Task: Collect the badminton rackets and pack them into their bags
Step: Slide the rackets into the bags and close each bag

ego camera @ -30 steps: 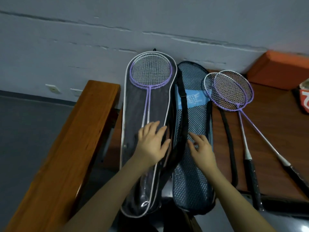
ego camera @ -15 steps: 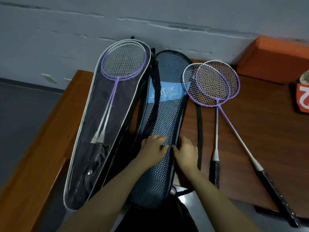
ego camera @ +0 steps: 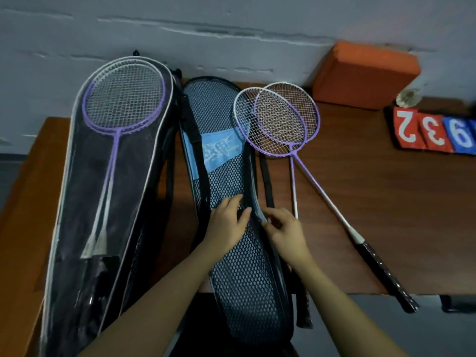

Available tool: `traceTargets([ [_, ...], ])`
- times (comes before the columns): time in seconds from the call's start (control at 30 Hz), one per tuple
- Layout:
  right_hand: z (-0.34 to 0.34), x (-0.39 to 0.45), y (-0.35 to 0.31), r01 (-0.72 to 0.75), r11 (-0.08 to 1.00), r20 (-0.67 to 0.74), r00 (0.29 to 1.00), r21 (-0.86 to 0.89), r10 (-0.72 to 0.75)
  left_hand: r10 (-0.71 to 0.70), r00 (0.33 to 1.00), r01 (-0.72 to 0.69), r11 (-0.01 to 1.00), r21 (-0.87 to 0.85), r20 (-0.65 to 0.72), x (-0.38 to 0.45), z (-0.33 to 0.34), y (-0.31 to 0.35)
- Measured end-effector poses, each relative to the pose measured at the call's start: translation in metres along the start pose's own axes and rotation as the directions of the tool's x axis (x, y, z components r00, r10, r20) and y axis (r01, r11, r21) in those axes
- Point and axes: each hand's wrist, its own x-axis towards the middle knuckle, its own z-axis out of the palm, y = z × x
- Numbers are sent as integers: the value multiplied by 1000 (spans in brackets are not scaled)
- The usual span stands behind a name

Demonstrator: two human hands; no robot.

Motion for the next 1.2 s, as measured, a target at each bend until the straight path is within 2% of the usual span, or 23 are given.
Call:
traceTargets([
  [0.17,-9,-1,6,-52,997,-20,998,61,53,-141,984,157,975,-156,108,19,4,21],
  [0.3,-16,-2,-1,-131,963,97,989,235,110,-295,948,318,881,-349,120,29,7,31],
  [0.4,-16,0,-3,-147,933,90,988,327,125,-357,925,376,804,-461,131,36,4,36],
  [0.5,-14,4,-6,-139,920,41,990,366,133,-309,945,323,834,-448,108,34,-9,38],
  [0.57,-14,8,-8,-107,933,32,994,345,102,-228,971,235,886,-401,65,27,-24,42],
  [0.63,-14,12,-11,-64,953,44,998,296,54,-194,980,196,889,-414,47,18,-39,45],
  [0.77,-7,16,-16,-6,972,90,996,234,-15,-234,969,244,877,-415,77,7,-59,46],
  [0.9,2,20,-23,40,965,127,989,261,-75,-258,964,266,899,-349,70,0,-69,43],
  [1.03,9,24,-30,80,962,112,987,262,-112,-309,950,300,861,-410,46,0,-71,46],
  [1.13,10,23,-31,102,965,51,992,241,-117,-242,969,213,923,-321,-51,1,-66,44],
  [1.2,9,21,-26,121,974,-22,993,193,-119,-119,983,93,980,-178,-141,2,-67,39],
])
